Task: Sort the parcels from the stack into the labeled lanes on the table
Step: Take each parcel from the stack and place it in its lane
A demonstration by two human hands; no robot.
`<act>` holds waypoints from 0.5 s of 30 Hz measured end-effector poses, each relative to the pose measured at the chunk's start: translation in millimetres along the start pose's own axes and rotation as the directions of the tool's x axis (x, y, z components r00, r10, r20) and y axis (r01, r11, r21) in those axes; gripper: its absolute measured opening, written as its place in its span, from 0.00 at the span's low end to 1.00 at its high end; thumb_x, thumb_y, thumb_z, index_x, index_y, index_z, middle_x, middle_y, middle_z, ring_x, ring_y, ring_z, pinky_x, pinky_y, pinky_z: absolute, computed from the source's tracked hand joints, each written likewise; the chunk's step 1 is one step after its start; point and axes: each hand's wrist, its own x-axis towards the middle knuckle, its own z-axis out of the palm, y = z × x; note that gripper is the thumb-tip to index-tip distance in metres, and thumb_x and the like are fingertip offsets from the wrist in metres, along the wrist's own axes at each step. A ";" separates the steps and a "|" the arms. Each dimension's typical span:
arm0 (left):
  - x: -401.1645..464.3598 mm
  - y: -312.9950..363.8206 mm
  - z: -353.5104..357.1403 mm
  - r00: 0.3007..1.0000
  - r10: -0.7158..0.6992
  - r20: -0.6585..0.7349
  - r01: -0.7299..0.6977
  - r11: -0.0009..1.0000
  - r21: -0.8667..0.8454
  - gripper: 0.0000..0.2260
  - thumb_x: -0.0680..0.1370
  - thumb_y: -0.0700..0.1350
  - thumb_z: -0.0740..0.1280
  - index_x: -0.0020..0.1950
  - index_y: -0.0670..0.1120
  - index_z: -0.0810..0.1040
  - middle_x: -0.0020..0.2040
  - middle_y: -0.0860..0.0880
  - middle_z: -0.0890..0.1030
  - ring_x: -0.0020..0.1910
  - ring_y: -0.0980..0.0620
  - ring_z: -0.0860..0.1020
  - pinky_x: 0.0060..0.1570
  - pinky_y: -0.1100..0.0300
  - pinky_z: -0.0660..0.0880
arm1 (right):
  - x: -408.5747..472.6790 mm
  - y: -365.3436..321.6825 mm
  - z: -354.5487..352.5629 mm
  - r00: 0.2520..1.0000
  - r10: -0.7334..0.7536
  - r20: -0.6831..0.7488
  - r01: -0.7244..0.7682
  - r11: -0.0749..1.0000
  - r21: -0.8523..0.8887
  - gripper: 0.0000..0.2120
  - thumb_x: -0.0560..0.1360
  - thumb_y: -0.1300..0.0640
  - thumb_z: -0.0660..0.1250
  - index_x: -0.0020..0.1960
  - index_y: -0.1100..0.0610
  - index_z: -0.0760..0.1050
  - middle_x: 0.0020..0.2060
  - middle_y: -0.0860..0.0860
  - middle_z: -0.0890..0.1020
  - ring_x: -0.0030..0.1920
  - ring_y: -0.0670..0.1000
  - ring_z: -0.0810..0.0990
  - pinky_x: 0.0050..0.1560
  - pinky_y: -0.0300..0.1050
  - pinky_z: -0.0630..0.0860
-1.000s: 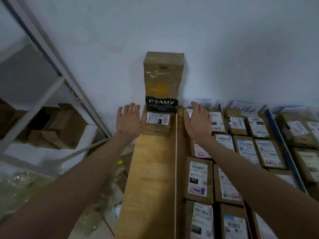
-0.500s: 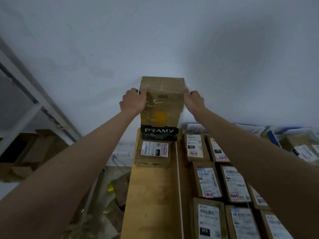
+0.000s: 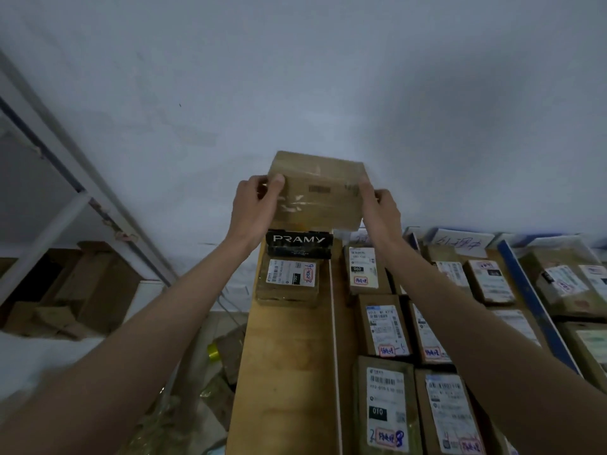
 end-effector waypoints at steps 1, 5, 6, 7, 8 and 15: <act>-15.5 3.0 -1.0 0.998 0.039 0.044 -0.038 0.999 -0.018 0.25 0.79 0.63 0.62 0.68 0.48 0.74 0.62 0.50 0.74 0.58 0.57 0.76 0.54 0.65 0.75 | -8.8 6.7 -11.3 0.999 0.048 0.002 -0.048 0.999 0.003 0.27 0.79 0.34 0.55 0.61 0.56 0.71 0.53 0.52 0.78 0.53 0.52 0.78 0.47 0.46 0.77; -69.6 5.7 -0.1 0.957 0.141 0.254 -0.140 0.990 -0.023 0.34 0.72 0.60 0.73 0.75 0.52 0.67 0.67 0.54 0.69 0.64 0.60 0.71 0.48 0.80 0.69 | -43.2 29.3 -58.2 0.958 0.282 0.057 -0.287 0.953 0.097 0.29 0.78 0.31 0.53 0.58 0.56 0.73 0.50 0.57 0.81 0.50 0.57 0.83 0.52 0.53 0.82; -79.8 5.1 1.7 0.945 0.155 0.289 -0.155 0.988 -0.023 0.37 0.69 0.60 0.75 0.75 0.52 0.67 0.67 0.54 0.70 0.64 0.60 0.71 0.50 0.79 0.70 | -53.5 33.7 -69.0 0.943 0.322 0.077 -0.330 0.937 0.119 0.29 0.78 0.31 0.54 0.57 0.56 0.74 0.47 0.56 0.82 0.48 0.57 0.83 0.50 0.51 0.82; -88.2 3.9 4.7 0.938 0.164 0.304 -0.168 0.986 -0.014 0.38 0.68 0.59 0.77 0.75 0.52 0.67 0.67 0.53 0.71 0.63 0.59 0.73 0.50 0.76 0.71 | -62.7 38.6 -78.6 0.934 0.344 0.101 -0.355 0.925 0.133 0.28 0.79 0.32 0.54 0.54 0.56 0.75 0.44 0.55 0.83 0.45 0.56 0.84 0.48 0.48 0.81; -96.0 3.4 8.6 0.940 0.165 0.300 -0.173 0.985 -0.001 0.37 0.69 0.56 0.78 0.74 0.51 0.69 0.66 0.52 0.73 0.61 0.59 0.75 0.49 0.75 0.73 | -72.6 41.7 -87.9 0.931 0.346 0.118 -0.361 0.922 0.143 0.26 0.79 0.33 0.54 0.51 0.56 0.76 0.42 0.55 0.84 0.43 0.55 0.84 0.46 0.48 0.80; -140.0 14.6 35.9 0.958 0.067 0.280 -0.117 0.979 0.168 0.27 0.72 0.61 0.73 0.67 0.50 0.77 0.62 0.51 0.76 0.56 0.53 0.78 0.57 0.55 0.77 | -130.1 79.1 -136.2 0.970 0.140 0.198 -0.139 0.990 -0.020 0.26 0.77 0.34 0.60 0.69 0.47 0.67 0.42 0.53 0.86 0.40 0.52 0.86 0.40 0.47 0.81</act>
